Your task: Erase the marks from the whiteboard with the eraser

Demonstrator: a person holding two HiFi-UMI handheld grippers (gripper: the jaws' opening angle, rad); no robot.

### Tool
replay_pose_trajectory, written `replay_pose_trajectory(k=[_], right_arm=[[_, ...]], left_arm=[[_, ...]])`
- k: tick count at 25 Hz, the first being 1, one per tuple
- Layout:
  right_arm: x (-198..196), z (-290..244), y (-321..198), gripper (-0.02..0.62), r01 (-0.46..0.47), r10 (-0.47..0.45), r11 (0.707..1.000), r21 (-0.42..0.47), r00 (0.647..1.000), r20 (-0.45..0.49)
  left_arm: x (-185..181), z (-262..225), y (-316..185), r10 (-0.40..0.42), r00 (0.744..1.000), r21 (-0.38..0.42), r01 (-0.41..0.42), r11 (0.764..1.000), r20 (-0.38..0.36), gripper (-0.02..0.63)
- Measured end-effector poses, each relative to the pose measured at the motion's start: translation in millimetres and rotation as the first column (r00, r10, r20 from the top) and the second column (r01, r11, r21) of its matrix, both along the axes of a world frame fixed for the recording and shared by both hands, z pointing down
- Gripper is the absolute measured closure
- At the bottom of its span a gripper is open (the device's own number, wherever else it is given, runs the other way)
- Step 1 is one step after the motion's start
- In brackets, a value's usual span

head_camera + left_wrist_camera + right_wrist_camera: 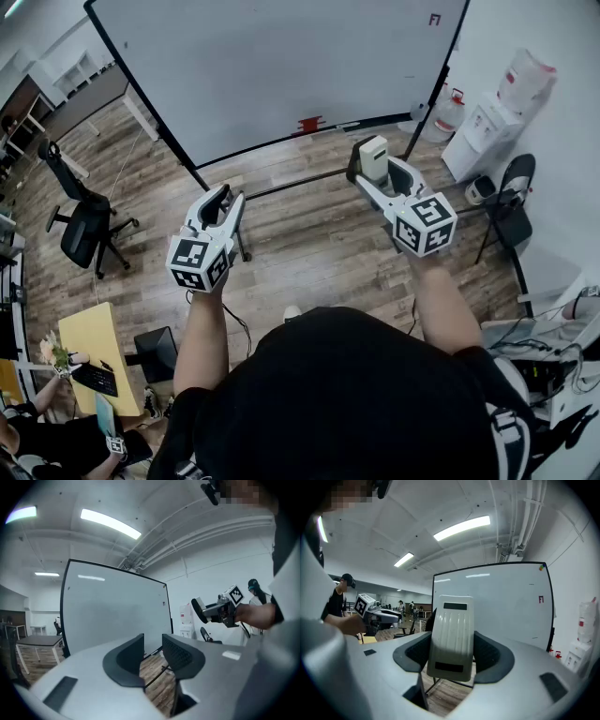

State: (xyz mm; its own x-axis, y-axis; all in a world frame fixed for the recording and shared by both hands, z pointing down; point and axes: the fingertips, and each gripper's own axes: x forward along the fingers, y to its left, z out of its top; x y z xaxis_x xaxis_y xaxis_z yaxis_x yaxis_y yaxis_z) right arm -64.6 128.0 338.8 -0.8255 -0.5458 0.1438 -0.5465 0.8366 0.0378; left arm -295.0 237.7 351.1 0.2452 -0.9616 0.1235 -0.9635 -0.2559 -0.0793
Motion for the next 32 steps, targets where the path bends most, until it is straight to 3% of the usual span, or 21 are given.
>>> replay_pose_trajectory(k=[15, 32], right_arm=[[-50, -1, -8, 0.334, -0.024, 0.024, 1.0, -0.003, 1.0, 0.01], [-99, -2, -31, 0.333, -0.126, 0.126, 0.992, -0.018, 0.992, -0.003]], left_arm=[[-43, 8, -23, 0.041, 0.999, -0.001, -0.041, 0.999, -0.013, 0.495], [-87, 11, -71, 0.187, 0.982, -0.001, -0.187, 0.982, -0.01, 0.503]])
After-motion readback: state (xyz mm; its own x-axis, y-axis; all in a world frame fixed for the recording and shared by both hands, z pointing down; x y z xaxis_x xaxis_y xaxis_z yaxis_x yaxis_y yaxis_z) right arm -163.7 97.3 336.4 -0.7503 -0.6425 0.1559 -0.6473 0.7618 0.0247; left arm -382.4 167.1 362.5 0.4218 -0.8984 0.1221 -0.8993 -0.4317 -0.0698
